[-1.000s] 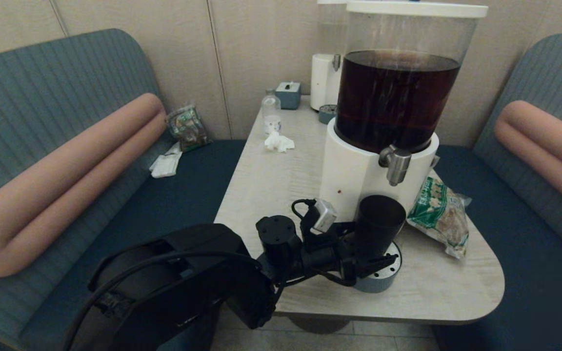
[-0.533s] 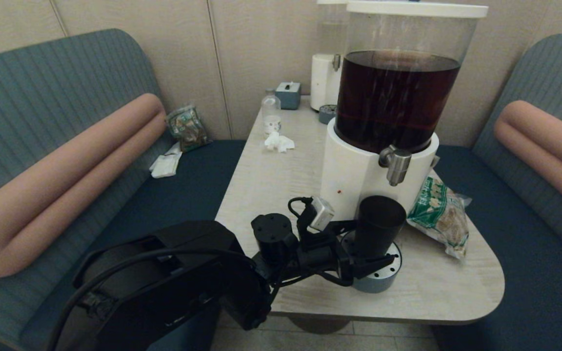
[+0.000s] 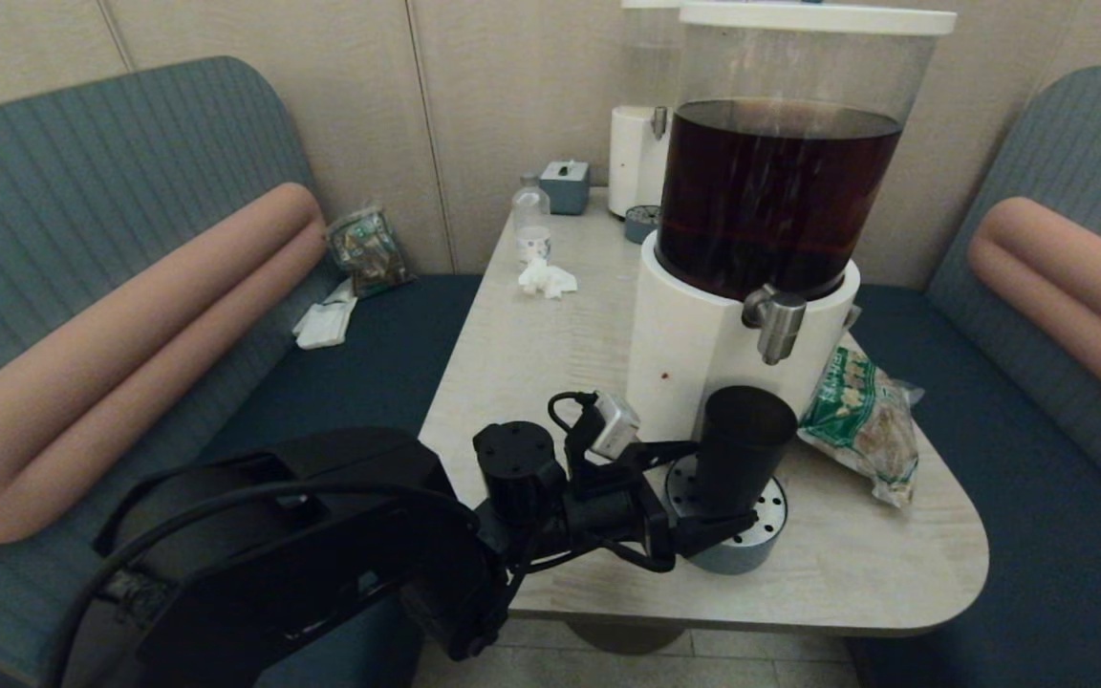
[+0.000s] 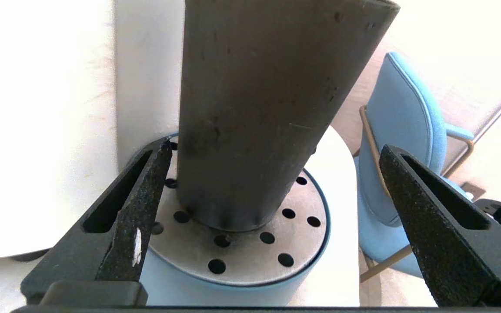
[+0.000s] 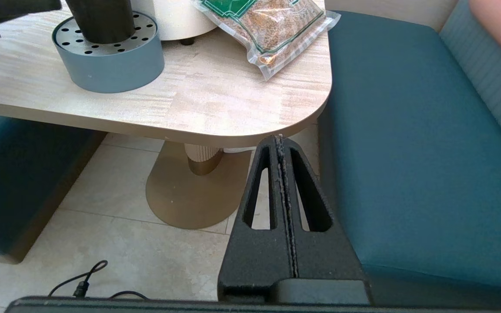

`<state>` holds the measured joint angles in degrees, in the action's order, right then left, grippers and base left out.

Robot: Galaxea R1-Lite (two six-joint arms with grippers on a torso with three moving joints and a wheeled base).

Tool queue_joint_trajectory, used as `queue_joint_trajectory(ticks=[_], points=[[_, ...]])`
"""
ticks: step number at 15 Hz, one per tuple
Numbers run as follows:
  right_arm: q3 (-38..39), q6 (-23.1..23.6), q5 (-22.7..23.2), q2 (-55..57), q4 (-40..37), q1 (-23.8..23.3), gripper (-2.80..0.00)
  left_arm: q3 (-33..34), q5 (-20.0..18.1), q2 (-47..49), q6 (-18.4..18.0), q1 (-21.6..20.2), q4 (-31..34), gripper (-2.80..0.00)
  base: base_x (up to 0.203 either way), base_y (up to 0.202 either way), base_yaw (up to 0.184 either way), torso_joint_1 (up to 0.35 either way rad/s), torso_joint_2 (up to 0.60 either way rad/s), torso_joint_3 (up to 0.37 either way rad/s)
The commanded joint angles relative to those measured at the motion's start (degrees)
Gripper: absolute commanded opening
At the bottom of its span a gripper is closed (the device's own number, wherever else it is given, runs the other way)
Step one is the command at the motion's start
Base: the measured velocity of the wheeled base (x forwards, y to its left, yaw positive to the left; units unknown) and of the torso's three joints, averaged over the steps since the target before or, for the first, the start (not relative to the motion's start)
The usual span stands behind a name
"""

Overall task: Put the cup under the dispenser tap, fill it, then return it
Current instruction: Place it under the water dispenser, then turn on the faucet

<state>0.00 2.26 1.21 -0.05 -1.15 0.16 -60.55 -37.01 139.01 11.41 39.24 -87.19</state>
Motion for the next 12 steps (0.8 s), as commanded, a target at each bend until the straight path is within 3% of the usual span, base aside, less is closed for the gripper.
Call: queue_joint_trajectory(ticks=[1,12], points=[[0.09,0.03,0.02,0.05,0.00,0.02,-2.80,0.79,-0.25,-1.02,0.02,-0.48,-0.48,0.00,0.000,0.000,0.000,0.000,0.00,0.000],[0.05,0.03,0.02,0.05,0.00,0.02,-2.80,11.31,-0.92,-8.34,-0.63,-3.58,-0.48,0.00,0.000,0.000,0.000,0.000,0.00,0.000]])
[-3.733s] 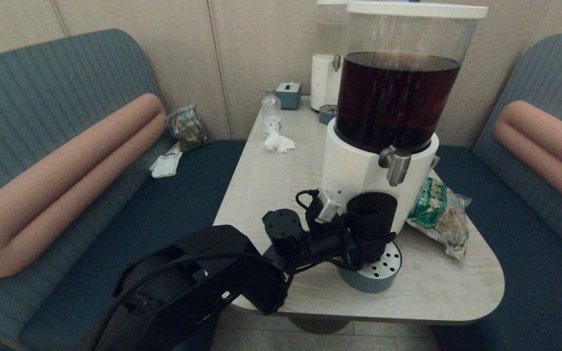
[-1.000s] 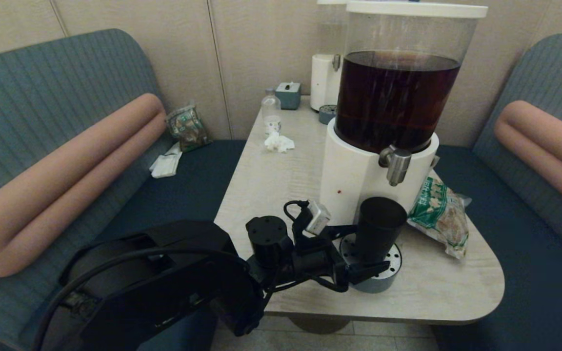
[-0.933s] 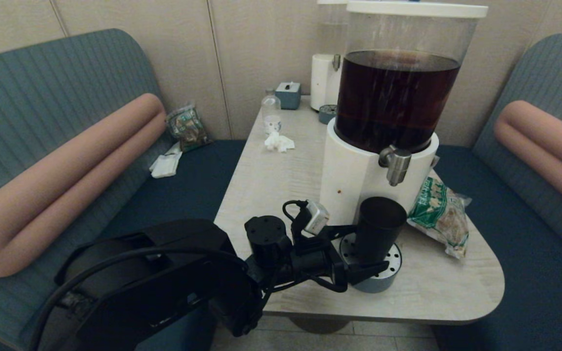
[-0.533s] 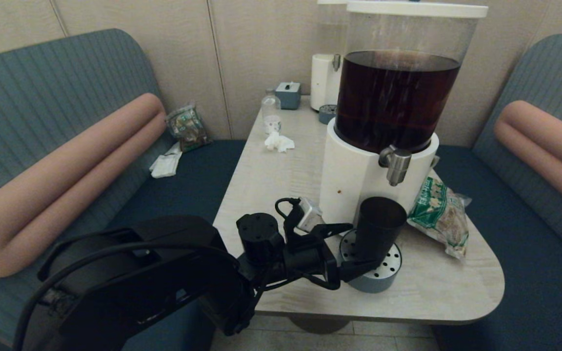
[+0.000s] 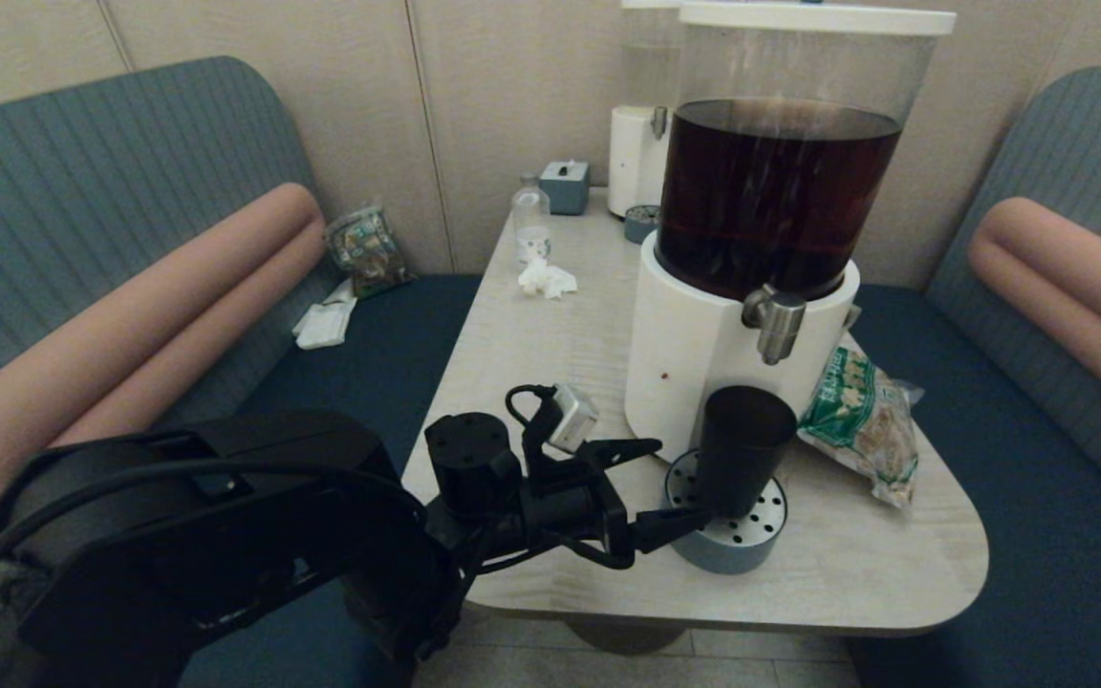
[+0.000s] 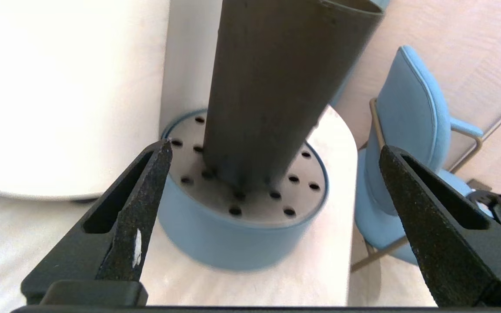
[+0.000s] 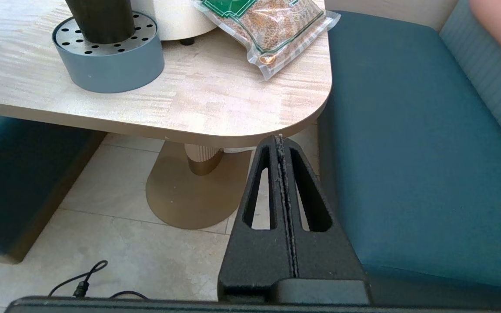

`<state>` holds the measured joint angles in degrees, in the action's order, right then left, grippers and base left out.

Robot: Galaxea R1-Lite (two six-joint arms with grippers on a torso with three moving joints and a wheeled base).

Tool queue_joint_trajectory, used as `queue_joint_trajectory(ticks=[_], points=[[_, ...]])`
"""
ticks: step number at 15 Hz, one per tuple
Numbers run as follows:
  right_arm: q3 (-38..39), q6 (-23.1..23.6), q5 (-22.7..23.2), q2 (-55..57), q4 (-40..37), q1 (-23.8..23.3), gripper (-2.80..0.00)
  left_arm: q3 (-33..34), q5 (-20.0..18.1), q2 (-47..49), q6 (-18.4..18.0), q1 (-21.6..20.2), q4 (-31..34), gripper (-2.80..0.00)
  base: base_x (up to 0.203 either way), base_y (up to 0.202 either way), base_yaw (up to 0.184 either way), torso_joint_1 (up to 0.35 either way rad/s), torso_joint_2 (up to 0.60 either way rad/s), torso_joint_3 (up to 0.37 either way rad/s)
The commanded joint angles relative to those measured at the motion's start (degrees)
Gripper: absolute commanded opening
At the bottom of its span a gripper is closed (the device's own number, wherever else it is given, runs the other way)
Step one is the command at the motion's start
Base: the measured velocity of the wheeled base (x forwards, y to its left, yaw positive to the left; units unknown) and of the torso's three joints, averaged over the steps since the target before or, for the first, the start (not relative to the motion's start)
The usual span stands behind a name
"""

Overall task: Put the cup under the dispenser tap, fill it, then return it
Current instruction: Turn on the faucet

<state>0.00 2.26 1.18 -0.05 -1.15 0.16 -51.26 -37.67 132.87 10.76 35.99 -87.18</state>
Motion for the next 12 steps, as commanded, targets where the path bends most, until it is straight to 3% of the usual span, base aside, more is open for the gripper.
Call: queue_joint_trajectory(ticks=[1,6,7,8,10,12], points=[[0.00,0.03,0.05,0.05,0.00,0.02,-2.80,4.19,-0.33,-3.45,-0.04,-0.52,-0.48,0.00,0.000,0.000,0.000,0.000,0.00,0.000],[0.00,0.03,0.05,0.05,0.00,0.02,-2.80,19.02,-0.32,-18.22,-0.35,-1.56,-0.48,0.00,0.000,0.000,0.000,0.000,0.00,0.000],[0.00,0.03,0.05,0.05,0.00,0.02,-2.80,22.22,-0.25,-22.87,-0.33,-2.29,-0.48,-1.61,0.000,0.000,0.000,0.000,0.00,0.000],[0.00,0.03,0.05,0.05,0.00,0.02,-2.80,25.52,-0.19,-27.54,-0.30,-3.36,-0.48,-2.80,0.000,0.000,0.000,0.000,0.00,0.000],[0.09,0.03,0.05,0.05,0.00,0.02,-2.80,31.13,-0.13,-38.23,0.22,-7.82,-0.48,-2.80,0.000,0.000,0.000,0.000,0.00,0.000],[0.07,0.03,0.05,0.05,0.00,0.02,-2.80,34.33,-0.10,-47.86,1.99,-15.16,-0.48,-2.80,0.000,0.000,0.000,0.000,0.00,0.000]])
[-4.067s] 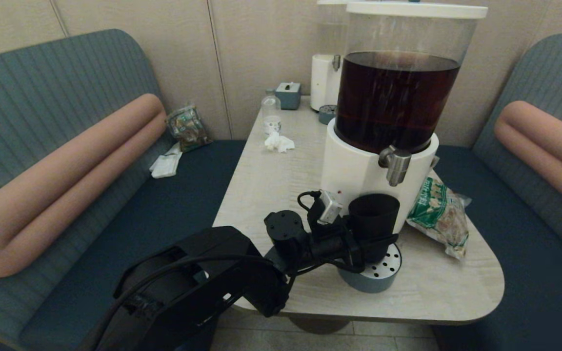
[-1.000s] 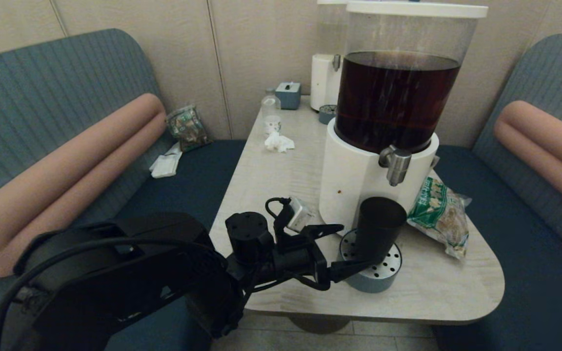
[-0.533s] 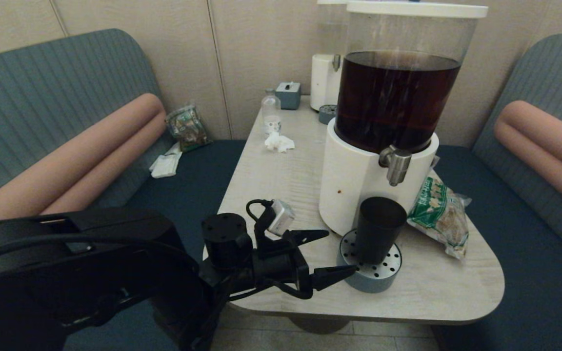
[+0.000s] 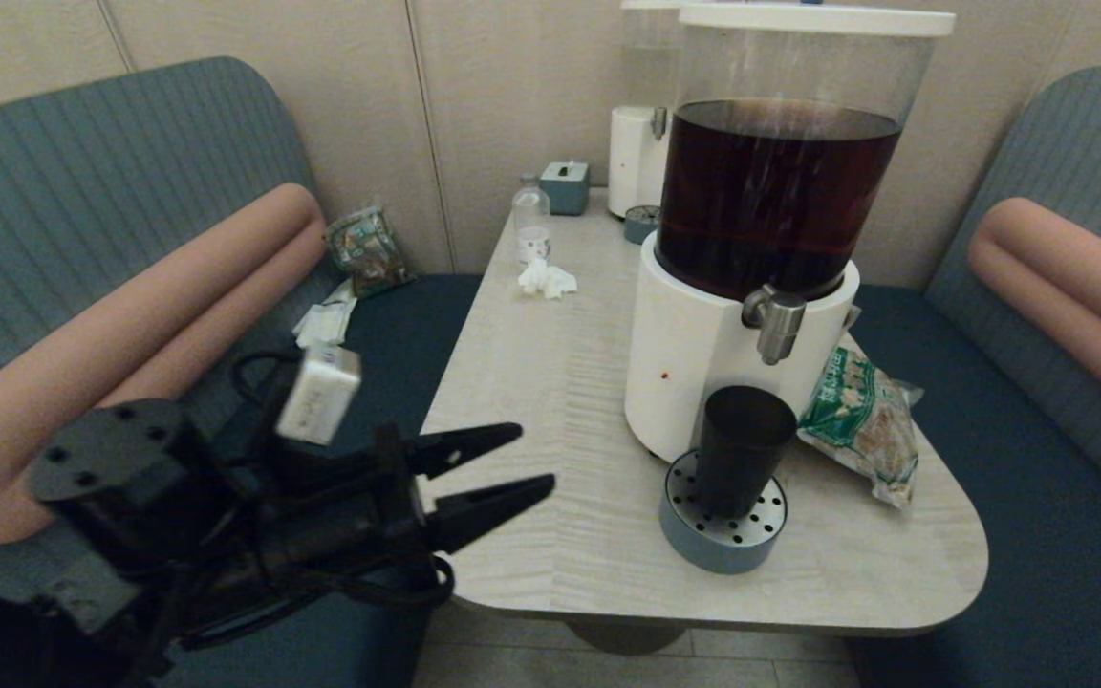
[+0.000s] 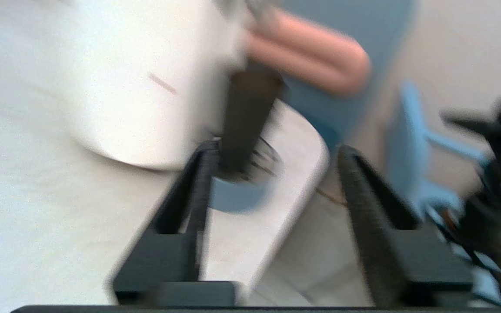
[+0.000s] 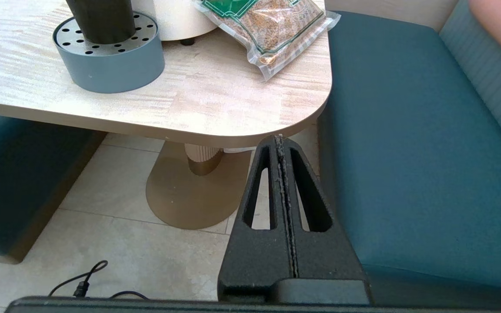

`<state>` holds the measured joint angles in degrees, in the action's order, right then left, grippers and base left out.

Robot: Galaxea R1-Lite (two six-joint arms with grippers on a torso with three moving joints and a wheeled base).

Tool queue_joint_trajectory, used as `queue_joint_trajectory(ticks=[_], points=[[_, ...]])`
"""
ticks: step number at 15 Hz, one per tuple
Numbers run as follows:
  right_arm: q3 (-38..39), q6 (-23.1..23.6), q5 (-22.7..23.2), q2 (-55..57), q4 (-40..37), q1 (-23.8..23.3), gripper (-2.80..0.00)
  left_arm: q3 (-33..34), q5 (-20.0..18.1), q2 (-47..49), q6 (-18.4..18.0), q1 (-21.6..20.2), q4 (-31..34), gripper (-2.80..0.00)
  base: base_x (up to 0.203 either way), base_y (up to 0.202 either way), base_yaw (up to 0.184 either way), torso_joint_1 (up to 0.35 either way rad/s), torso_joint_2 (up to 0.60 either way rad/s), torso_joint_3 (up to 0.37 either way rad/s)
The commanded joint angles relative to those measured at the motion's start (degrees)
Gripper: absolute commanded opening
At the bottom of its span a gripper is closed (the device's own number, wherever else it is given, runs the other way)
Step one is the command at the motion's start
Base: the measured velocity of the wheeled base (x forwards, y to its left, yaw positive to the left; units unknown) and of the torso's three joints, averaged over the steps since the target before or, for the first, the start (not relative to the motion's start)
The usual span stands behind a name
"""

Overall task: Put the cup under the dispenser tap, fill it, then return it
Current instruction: Turn on the faucet

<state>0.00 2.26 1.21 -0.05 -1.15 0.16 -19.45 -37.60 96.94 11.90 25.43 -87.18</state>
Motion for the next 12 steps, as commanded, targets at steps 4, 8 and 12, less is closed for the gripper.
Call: queue_joint_trajectory(ticks=[4,8,12], points=[[0.09,0.03,0.02,0.05,0.00,0.02,-2.80,6.04,1.40,-29.81,12.63,-19.47,-0.48,-2.80,0.000,0.000,0.000,0.000,0.00,0.000],[0.09,0.03,0.02,0.05,0.00,0.02,-2.80,10.24,6.96,-43.79,25.23,-26.63,-0.48,-2.80,0.000,0.000,0.000,0.000,0.00,0.000],[0.09,0.03,0.02,0.05,0.00,0.02,-2.80,7.65,15.98,-59.25,35.62,-27.33,11.81,-2.80,0.000,0.000,0.000,0.000,0.00,0.000]])
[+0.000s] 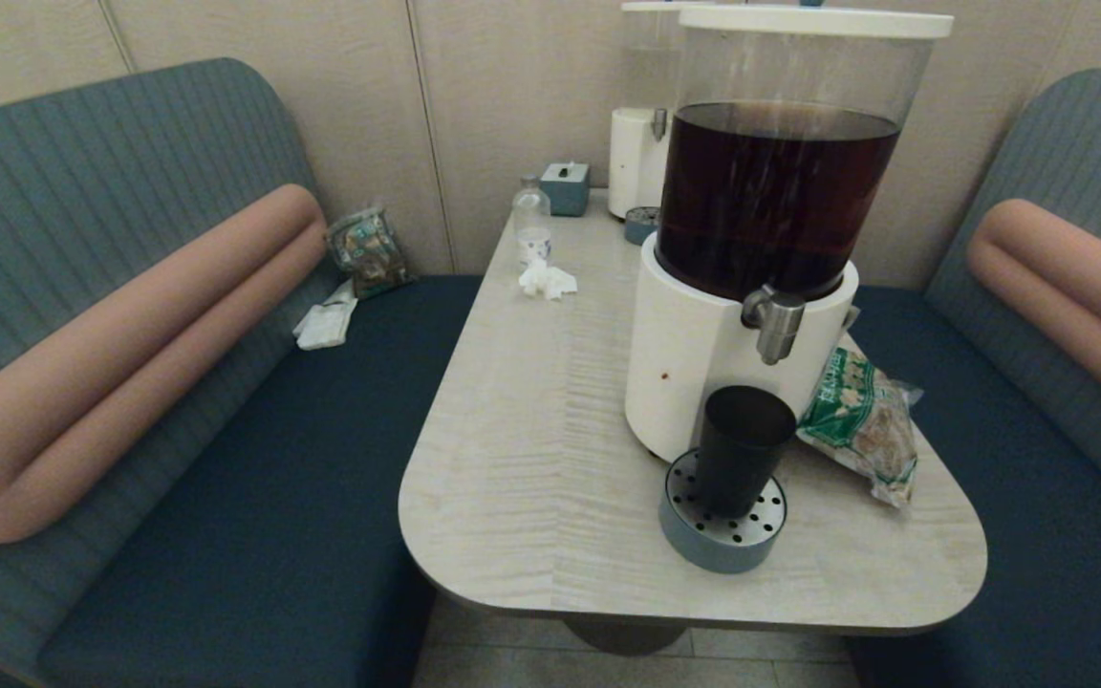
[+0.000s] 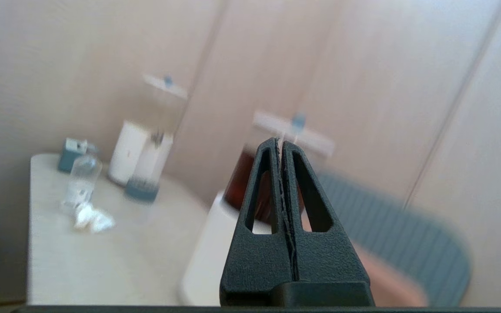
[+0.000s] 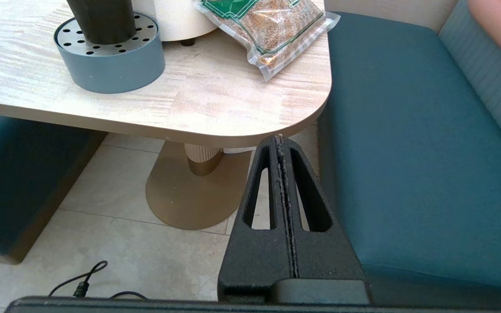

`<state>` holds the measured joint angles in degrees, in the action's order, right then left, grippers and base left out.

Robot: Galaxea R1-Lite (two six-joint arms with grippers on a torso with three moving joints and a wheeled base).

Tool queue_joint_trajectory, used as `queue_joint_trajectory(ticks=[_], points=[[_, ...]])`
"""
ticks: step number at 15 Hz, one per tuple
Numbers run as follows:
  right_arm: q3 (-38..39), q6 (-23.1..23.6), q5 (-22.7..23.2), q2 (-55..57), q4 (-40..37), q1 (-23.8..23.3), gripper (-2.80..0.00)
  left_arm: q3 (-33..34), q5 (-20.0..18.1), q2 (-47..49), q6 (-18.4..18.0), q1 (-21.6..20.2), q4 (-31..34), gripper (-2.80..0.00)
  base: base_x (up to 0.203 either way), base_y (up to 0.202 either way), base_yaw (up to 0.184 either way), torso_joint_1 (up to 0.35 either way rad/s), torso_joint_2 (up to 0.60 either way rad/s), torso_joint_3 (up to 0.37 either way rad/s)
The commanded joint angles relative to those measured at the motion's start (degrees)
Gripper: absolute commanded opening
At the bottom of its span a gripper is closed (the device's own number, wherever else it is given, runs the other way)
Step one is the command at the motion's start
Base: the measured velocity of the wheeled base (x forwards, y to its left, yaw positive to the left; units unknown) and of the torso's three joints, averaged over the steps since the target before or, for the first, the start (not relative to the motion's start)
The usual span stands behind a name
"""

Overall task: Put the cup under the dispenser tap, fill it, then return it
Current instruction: Turn on the faucet

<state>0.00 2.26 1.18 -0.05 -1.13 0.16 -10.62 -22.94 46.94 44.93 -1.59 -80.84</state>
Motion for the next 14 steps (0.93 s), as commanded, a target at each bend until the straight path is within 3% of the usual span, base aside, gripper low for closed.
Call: queue_joint_trajectory(ticks=[1,2,6,10,14], points=[[0.00,0.03,0.05,0.05,-0.01,0.02,-2.80,-3.00,2.39,-12.49,4.58,-0.34,13.32,-2.80,0.000,0.000,0.000,0.000,0.00,0.000],[0.08,0.03,0.05,0.05,-0.01,0.02,-2.80,-5.18,3.19,-14.86,6.43,-0.28,18.98,-2.80,0.000,0.000,0.000,0.000,0.00,0.000],[0.09,0.03,0.05,0.05,-0.01,0.02,-2.80,-5.13,3.60,-20.54,10.43,0.08,22.94,-2.80,0.000,0.000,0.000,0.000,0.00,0.000],[0.00,0.03,0.05,0.05,-0.01,0.02,-2.80,-5.01,3.57,-27.92,10.43,0.10,28.62,-2.80,0.000,0.000,0.000,0.000,0.00,0.000],[0.08,0.03,0.05,0.05,-0.01,0.02,-2.80,-5.64,3.67,-36.84,9.56,1.46,39.71,-2.80,0.000,0.000,0.000,0.000,0.00,0.000]])
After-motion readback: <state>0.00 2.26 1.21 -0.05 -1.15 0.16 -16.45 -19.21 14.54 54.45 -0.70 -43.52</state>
